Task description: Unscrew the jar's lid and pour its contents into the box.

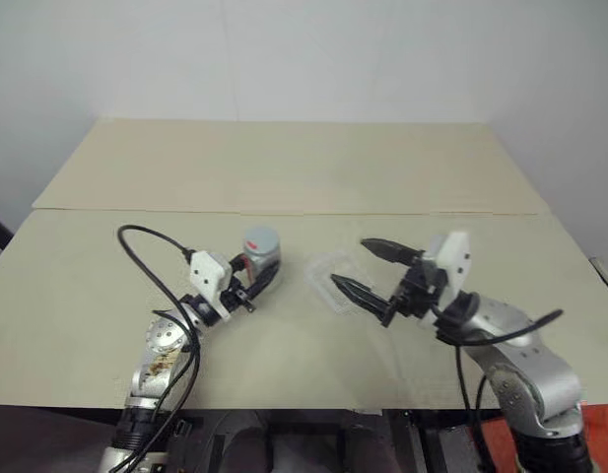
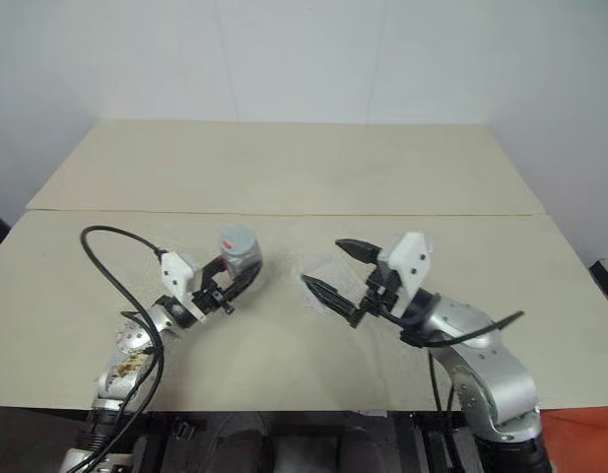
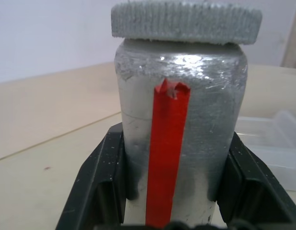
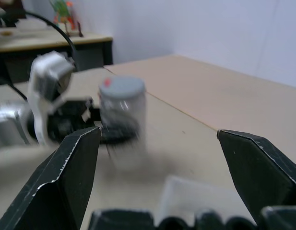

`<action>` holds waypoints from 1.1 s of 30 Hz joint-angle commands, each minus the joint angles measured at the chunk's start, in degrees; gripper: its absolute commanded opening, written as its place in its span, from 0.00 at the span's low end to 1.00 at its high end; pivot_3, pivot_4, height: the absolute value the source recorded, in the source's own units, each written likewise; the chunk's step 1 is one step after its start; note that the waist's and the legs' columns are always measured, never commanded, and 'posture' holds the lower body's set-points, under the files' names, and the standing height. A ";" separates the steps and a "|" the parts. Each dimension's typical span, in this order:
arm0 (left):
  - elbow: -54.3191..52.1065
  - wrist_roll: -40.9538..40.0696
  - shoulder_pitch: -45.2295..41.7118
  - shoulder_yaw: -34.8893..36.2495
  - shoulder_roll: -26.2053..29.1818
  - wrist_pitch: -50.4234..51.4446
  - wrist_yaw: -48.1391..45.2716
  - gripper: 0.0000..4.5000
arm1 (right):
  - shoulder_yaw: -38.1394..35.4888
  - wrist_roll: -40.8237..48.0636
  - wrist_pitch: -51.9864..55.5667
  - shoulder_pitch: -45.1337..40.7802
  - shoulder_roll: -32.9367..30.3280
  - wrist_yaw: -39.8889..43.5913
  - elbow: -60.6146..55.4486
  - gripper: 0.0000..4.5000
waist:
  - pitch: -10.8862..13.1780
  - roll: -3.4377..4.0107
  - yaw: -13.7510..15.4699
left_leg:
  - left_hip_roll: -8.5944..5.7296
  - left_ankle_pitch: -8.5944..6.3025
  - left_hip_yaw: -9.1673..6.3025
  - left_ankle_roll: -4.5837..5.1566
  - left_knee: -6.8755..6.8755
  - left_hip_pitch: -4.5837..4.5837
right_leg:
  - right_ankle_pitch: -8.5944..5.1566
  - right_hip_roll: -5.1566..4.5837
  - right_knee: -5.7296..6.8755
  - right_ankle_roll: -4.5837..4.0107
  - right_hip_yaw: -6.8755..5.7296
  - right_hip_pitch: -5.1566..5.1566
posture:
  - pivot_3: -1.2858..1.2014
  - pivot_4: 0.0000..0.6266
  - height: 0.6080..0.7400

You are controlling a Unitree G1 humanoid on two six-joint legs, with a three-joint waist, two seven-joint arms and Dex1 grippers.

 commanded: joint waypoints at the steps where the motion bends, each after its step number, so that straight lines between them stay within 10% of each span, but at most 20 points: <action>1: 1.85 1.49 -3.01 -2.21 -1.14 -3.29 -1.66 0.45 | 0.73 0.60 0.86 -2.39 -0.25 -0.59 -2.26 1.00 | 0.00 0.00 0.12 | -0.01 0.00 0.01 0.00 0.00 -0.04 | 0.00 0.00 0.01 0.00 0.00 -0.03 | 0.52 0.24 1.00; 28: 0.07 0.90 -4.20 -5.90 -3.10 -2.50 -5.20 0.45 | 8.80 -12.91 -5.95 -11.86 6.77 -1.80 9.86 1.00 | 0.00 0.00 -0.94 | 0.05 0.05 0.18 -0.06 0.03 -0.45 | 0.00 0.12 0.31 -0.01 0.05 -0.63 | 0.52 0.24 1.00; 33: -0.46 0.21 -3.89 -5.40 -3.42 -2.13 -4.89 0.45 | 8.92 -12.69 -5.76 -11.41 5.92 0.23 9.61 0.73 | 0.00 0.01 -0.96 | 0.06 0.05 0.18 -0.06 0.03 -0.45 | 0.00 0.12 0.32 -0.01 0.05 -0.63 | 0.52 0.24 1.00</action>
